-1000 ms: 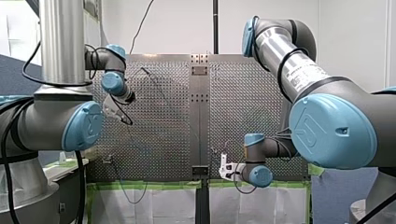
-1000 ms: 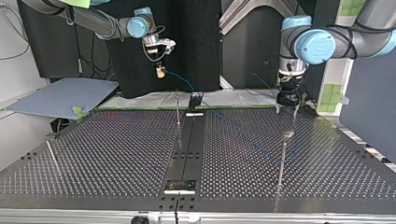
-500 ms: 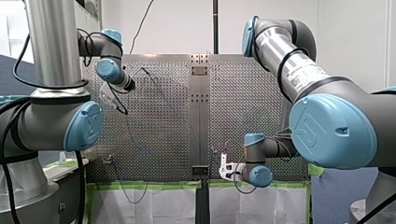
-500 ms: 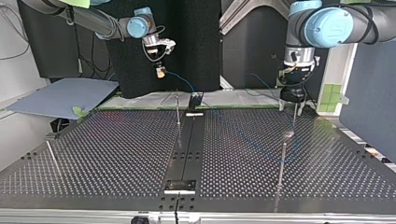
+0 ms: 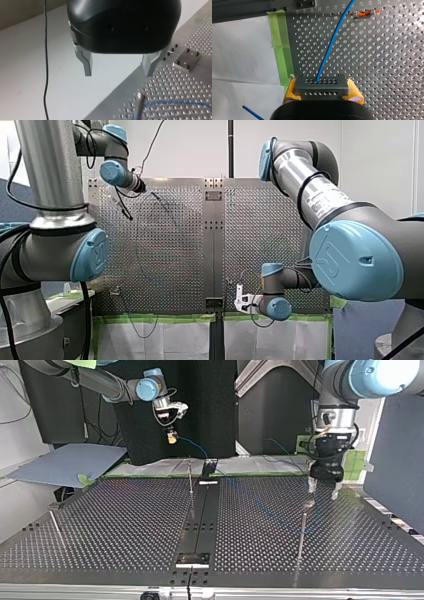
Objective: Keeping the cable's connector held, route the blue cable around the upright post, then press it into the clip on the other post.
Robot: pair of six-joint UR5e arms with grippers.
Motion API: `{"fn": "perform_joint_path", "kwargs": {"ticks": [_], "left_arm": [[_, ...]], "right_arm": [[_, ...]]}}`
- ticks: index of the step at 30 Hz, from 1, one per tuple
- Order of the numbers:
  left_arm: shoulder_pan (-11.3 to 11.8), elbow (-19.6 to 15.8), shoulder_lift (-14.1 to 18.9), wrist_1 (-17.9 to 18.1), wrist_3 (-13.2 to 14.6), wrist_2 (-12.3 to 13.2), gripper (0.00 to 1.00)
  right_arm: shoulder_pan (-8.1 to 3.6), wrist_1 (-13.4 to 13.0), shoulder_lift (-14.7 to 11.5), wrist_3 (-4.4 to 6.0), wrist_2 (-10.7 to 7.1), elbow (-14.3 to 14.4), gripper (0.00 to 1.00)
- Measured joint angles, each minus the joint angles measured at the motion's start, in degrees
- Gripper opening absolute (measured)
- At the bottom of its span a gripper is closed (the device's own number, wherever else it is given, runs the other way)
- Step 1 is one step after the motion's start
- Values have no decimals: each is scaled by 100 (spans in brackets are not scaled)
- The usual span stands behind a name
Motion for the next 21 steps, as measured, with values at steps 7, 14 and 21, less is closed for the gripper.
{"fn": "perform_joint_path", "kwargs": {"ticks": [7, 14, 21], "left_arm": [[16, 360, -46, -220, 360, 343, 100], [-14, 786, -186, -633, 788, 661, 100], [-69, 1180, -223, -1027, 1182, 390, 100]], "right_arm": [[0, 30, 0, -17, 0, -18, 0], [1, 89, 0, -23, -4, -34, 0], [0, 132, 0, -26, -8, -35, 0]]}}
